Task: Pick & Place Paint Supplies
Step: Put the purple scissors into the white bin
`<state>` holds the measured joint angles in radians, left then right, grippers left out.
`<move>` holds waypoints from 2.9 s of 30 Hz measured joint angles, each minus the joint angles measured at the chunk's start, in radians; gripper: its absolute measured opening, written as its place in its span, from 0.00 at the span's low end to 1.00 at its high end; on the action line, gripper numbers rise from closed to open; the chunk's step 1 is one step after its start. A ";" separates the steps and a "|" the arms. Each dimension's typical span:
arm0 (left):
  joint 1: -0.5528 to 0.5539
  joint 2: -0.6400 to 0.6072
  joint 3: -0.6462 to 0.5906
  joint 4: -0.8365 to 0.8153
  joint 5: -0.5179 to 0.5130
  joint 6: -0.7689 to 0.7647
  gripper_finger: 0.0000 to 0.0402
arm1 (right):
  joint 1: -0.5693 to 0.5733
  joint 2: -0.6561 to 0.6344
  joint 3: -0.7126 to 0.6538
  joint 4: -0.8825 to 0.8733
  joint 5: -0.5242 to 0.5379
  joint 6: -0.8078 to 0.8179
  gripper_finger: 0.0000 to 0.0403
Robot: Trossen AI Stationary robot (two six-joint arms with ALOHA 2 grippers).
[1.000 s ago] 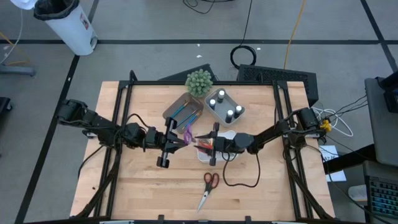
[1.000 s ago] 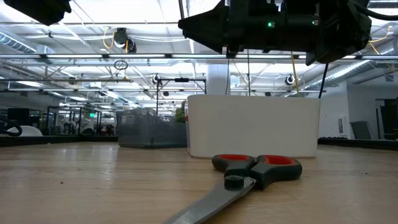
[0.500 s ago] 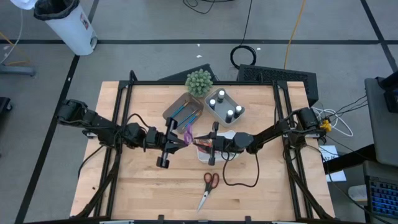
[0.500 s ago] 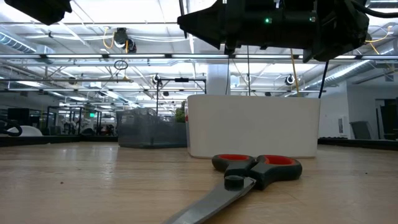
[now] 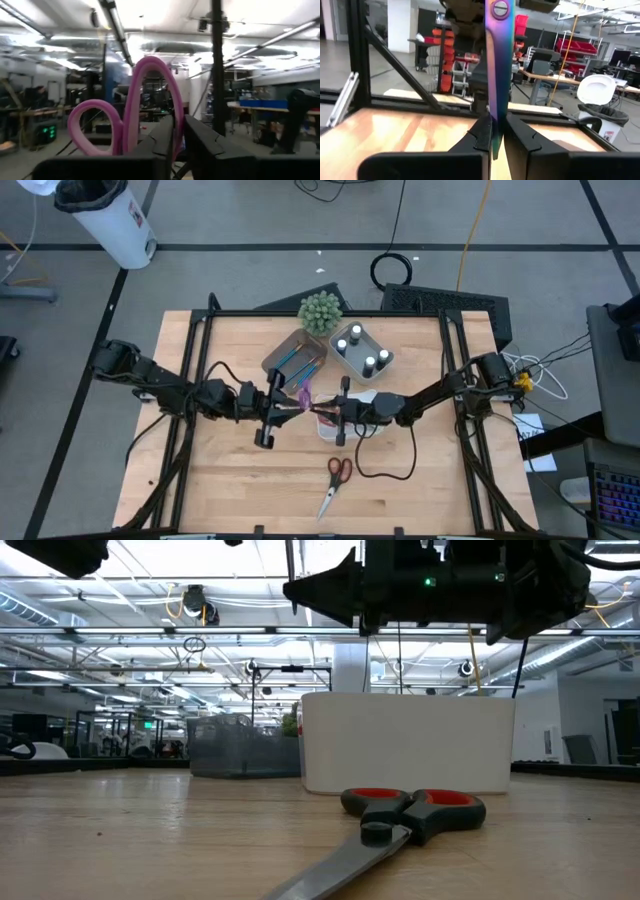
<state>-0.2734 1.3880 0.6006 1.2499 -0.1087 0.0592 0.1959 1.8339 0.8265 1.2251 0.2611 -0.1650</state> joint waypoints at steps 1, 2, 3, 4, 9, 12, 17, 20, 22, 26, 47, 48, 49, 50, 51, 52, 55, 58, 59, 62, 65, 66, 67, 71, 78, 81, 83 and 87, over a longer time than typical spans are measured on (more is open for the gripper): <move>-0.005 -0.001 0.000 -0.011 -0.025 -0.002 0.17 | 0.000 0.000 0.000 -0.004 0.000 0.000 0.04; -0.011 -0.002 0.001 -0.023 -0.050 0.006 0.21 | 0.000 0.000 0.000 -0.010 0.000 -0.001 0.04; -0.018 -0.002 0.001 -0.032 -0.074 0.020 0.26 | 0.000 -0.003 -0.001 -0.020 0.000 -0.001 0.04; -0.026 -0.002 0.001 -0.039 -0.095 0.036 0.31 | 0.000 -0.013 -0.001 -0.046 0.000 -0.004 0.04; -0.065 -0.012 0.001 -0.046 -0.198 0.070 0.58 | 0.000 -0.125 -0.002 -0.249 0.005 -0.004 0.04; -0.078 -0.049 0.001 -0.099 -0.217 0.062 0.70 | 0.007 -0.197 -0.002 -0.359 0.009 0.001 0.04; -0.084 -0.100 0.001 -0.201 -0.226 0.025 0.82 | 0.019 -0.302 -0.002 -0.551 0.056 0.030 0.04; -0.097 -0.130 0.001 -0.239 -0.239 0.037 0.86 | 0.027 -0.360 -0.016 -0.633 0.075 0.038 0.03; -0.106 -0.148 0.001 -0.261 -0.251 0.054 0.87 | 0.030 -0.385 -0.038 -0.654 0.068 0.049 0.03; -0.128 -0.179 0.001 -0.333 -0.318 0.102 0.88 | 0.045 -0.451 -0.093 -0.676 0.071 0.072 0.03; -0.119 -0.187 0.000 -0.438 -0.442 0.093 0.85 | 0.054 -0.583 -0.364 -0.821 -0.081 0.266 0.03; -0.119 -0.187 0.000 -0.438 -0.442 0.093 0.84 | 0.054 -0.583 -0.366 -0.831 -0.105 0.268 0.03; -0.119 -0.187 0.000 -0.438 -0.442 0.093 0.84 | 0.054 -0.583 -0.367 -0.851 -0.117 0.274 0.03; -0.119 -0.187 0.000 -0.438 -0.442 0.093 0.84 | 0.055 -0.583 -0.367 -0.872 -0.129 0.283 0.03; -0.119 -0.187 0.000 -0.438 -0.442 0.093 0.84 | 0.055 -0.583 -0.368 -0.889 -0.132 0.291 0.03; -0.119 -0.187 0.000 -0.439 -0.442 0.093 0.84 | 0.055 -0.583 -0.368 -0.903 -0.132 0.300 0.03; -0.119 -0.187 0.000 -0.438 -0.442 0.093 0.84 | 0.054 -0.584 -0.367 -0.933 -0.128 0.321 0.03; -0.119 -0.187 0.000 -0.439 -0.442 0.093 0.84 | 0.053 -0.584 -0.367 -0.939 -0.106 0.334 0.04; -0.119 -0.187 0.000 -0.439 -0.442 0.093 0.83 | 0.053 -0.584 -0.367 -0.940 -0.105 0.335 0.04; -0.119 -0.187 0.000 -0.439 -0.442 0.093 0.84 | 0.053 -0.584 -0.367 -0.942 -0.105 0.331 0.05; -0.119 -0.187 0.000 -0.439 -0.442 0.093 0.84 | 0.053 -0.583 -0.367 -0.942 -0.105 0.324 0.05; -0.119 -0.187 0.000 -0.439 -0.442 0.093 0.84 | 0.053 -0.583 -0.367 -0.942 -0.105 0.317 0.05; -0.119 -0.187 0.000 -0.439 -0.441 0.093 0.83 | 0.053 -0.583 -0.367 -0.943 -0.105 0.314 0.05; -0.119 -0.186 0.000 -0.439 -0.441 0.093 0.84 | 0.053 -0.583 -0.367 -0.943 -0.105 0.312 0.10; -0.119 -0.186 0.000 -0.439 -0.441 0.093 0.85 | 0.053 -0.582 -0.367 -0.893 -0.103 0.318 0.22; -0.119 -0.186 0.000 -0.439 -0.440 0.092 0.85 | 0.053 -0.582 -0.367 -0.865 -0.102 0.319 0.27; -0.119 -0.186 0.000 -0.439 -0.440 0.092 0.85 | 0.053 -0.582 -0.368 -0.829 -0.101 0.322 0.29; -0.119 -0.186 0.000 -0.442 -0.440 0.092 0.85 | 0.053 -0.582 -0.367 -0.757 -0.101 0.322 0.33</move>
<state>-0.3920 1.2018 0.6003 0.8078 -0.5491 0.1509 0.2489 1.2518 0.4591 0.4683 0.1603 0.1569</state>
